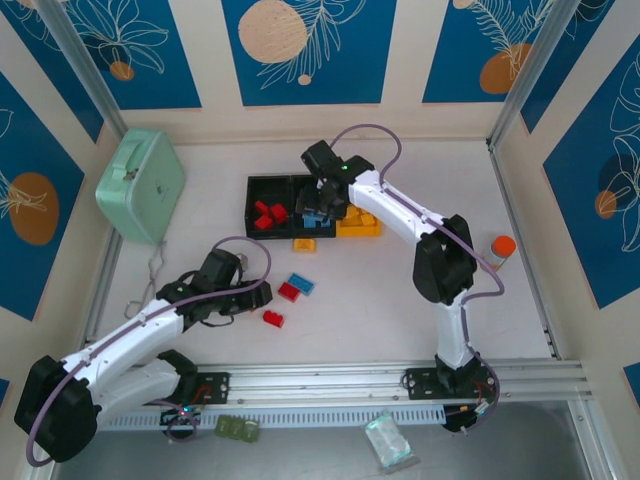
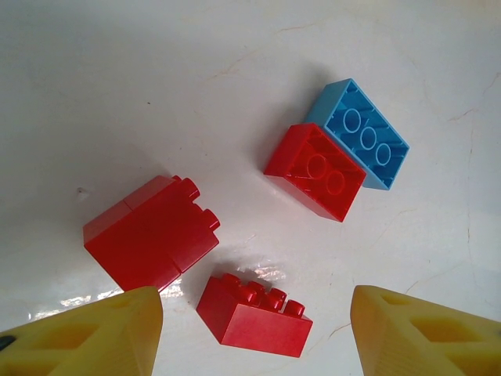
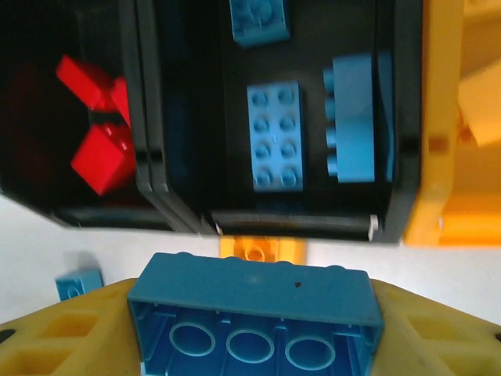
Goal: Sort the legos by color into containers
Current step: Place the lego in the container.
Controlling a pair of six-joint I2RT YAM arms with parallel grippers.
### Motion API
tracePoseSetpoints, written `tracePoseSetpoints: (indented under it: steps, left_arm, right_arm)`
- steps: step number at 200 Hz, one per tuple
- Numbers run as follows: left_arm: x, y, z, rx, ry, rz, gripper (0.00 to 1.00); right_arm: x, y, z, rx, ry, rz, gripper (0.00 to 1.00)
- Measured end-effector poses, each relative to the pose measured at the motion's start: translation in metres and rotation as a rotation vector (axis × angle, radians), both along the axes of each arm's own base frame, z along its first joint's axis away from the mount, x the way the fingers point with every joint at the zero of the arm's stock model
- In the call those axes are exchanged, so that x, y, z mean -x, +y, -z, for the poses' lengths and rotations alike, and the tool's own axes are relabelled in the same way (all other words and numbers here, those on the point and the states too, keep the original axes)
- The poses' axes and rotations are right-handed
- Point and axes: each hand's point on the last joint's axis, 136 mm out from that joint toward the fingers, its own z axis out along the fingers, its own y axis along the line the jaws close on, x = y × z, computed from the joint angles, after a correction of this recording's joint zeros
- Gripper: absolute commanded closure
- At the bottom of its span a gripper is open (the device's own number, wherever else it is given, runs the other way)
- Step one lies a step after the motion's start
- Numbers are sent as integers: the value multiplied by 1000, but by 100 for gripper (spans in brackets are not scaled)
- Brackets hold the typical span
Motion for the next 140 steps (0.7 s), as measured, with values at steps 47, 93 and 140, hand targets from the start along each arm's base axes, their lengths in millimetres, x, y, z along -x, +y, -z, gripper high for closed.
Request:
tracePoseSetpoints:
  steps: [47, 93, 140]
  left_arm:
    - [0, 0, 4, -7, 13, 0, 36]
    - [0, 0, 5, -10, 17, -1, 36]
    - [-1, 0, 9, -17, 28, 0, 36]
  right_arm:
    - [-51, 5, 19, -35, 30, 42, 42]
    - [-86, 9, 32, -73, 43, 74, 40]
    - [-99, 9, 38, -119, 62, 98, 35]
